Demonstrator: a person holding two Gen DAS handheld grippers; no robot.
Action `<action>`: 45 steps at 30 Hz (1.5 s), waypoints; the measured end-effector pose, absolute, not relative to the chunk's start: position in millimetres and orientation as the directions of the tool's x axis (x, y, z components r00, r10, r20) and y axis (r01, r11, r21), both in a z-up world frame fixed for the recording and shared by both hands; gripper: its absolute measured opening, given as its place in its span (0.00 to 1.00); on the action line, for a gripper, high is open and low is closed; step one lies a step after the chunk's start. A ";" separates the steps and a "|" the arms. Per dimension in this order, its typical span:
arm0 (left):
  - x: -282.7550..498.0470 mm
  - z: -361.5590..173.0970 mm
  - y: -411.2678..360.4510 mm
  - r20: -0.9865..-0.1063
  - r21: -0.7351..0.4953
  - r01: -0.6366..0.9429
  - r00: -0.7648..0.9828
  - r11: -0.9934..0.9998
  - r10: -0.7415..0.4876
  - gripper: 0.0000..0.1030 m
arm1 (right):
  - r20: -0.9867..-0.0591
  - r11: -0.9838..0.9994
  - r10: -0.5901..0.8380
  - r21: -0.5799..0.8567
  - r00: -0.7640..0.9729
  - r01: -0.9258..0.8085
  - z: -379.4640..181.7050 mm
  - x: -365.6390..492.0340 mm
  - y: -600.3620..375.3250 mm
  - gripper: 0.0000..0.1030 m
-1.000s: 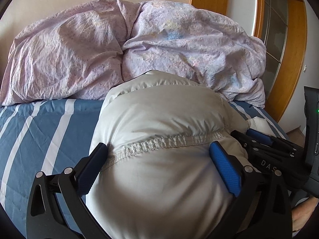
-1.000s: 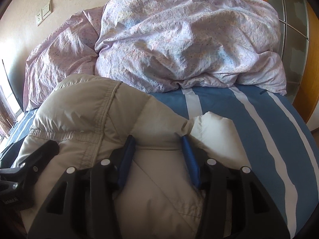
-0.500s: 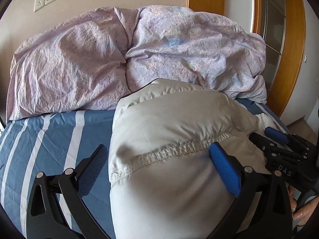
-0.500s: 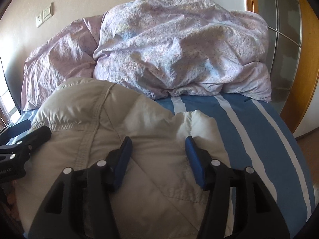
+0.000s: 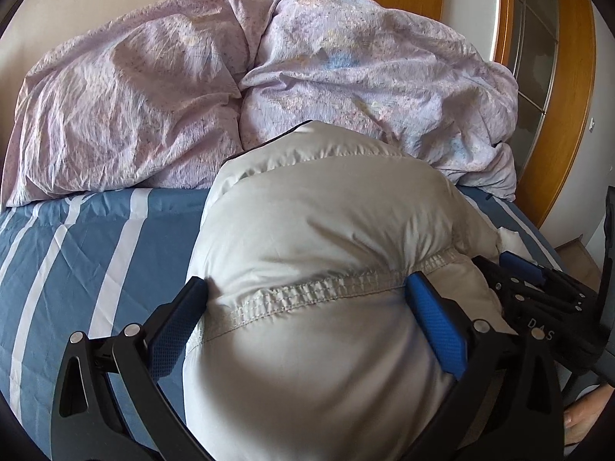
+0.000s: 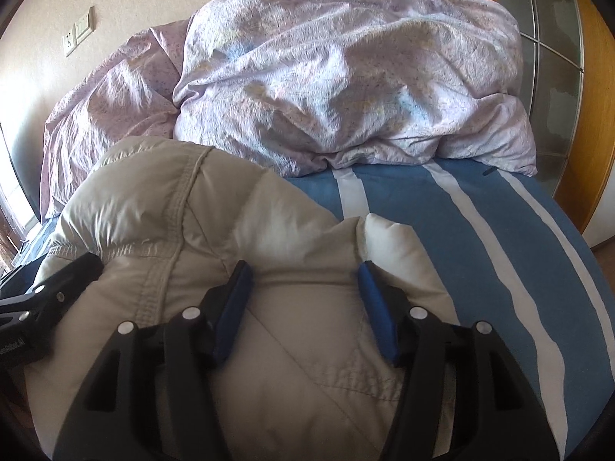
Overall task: Fold large clothes
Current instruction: 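Lift the jacket bundle with both grippers and roll it over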
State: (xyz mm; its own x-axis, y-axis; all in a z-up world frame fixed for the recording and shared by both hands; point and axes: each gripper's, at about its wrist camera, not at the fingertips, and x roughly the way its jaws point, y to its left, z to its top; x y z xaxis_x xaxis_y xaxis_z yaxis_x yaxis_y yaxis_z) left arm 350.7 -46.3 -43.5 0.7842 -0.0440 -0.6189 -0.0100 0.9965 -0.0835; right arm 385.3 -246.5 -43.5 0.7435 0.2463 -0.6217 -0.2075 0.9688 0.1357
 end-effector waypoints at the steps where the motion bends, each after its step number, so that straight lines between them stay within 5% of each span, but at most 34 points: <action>1: 351.8 -44.5 -46.1 -0.624 -0.085 -0.010 0.780 0.996 -0.045 0.99 | -0.629 0.969 0.246 0.134 0.737 -0.208 -44.5 386.9 -245.9 0.56; 14: 351.9 -40.1 -36.3 -0.664 -0.151 -0.009 0.742 0.989 -0.094 0.99 | -0.710 0.978 0.202 0.109 0.675 -0.178 -39.2 393.0 -239.5 0.60; 15: 347.2 -37.2 -31.2 -0.661 -0.187 0.001 0.739 0.982 -0.126 0.99 | -0.721 0.980 0.193 0.106 0.666 -0.168 -34.0 390.7 -239.9 0.65; 17: 335.7 -31.3 -15.2 -0.654 -0.282 0.025 0.727 0.959 -0.211 0.99 | -0.729 0.978 0.207 0.126 0.652 -0.169 -20.3 382.3 -245.4 0.98; 22: 318.0 -28.2 29.1 -0.625 -0.483 0.059 0.675 0.873 -0.392 0.99 | -0.709 0.935 0.352 0.291 0.611 -0.200 7.0 359.2 -292.8 0.98; 27: 315.8 -33.9 40.9 -0.621 -0.542 0.086 0.629 0.836 -0.468 0.99 | -0.753 0.866 0.486 0.482 0.444 -0.132 -21.4 366.8 -334.6 0.98; 32: 321.4 -49.7 35.0 -0.619 -0.603 0.113 0.557 0.789 -0.553 0.99 | -0.699 0.759 0.636 0.642 0.326 -0.106 -53.8 372.3 -348.8 0.98; 45: 326.4 -67.7 40.4 -0.587 -0.688 0.124 0.485 0.715 -0.649 0.99 | -0.698 0.707 0.704 0.672 0.131 -0.221 -67.1 384.0 -314.5 0.98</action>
State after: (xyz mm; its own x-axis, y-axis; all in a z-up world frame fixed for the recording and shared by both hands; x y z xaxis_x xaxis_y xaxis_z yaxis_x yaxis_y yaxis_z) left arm 326.4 40.4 -67.7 0.4847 -0.6488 -0.5866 0.1241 0.7149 -0.6882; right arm 384.0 -314.5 -67.1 0.1305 0.7041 -0.6980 -0.2205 0.7070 0.6719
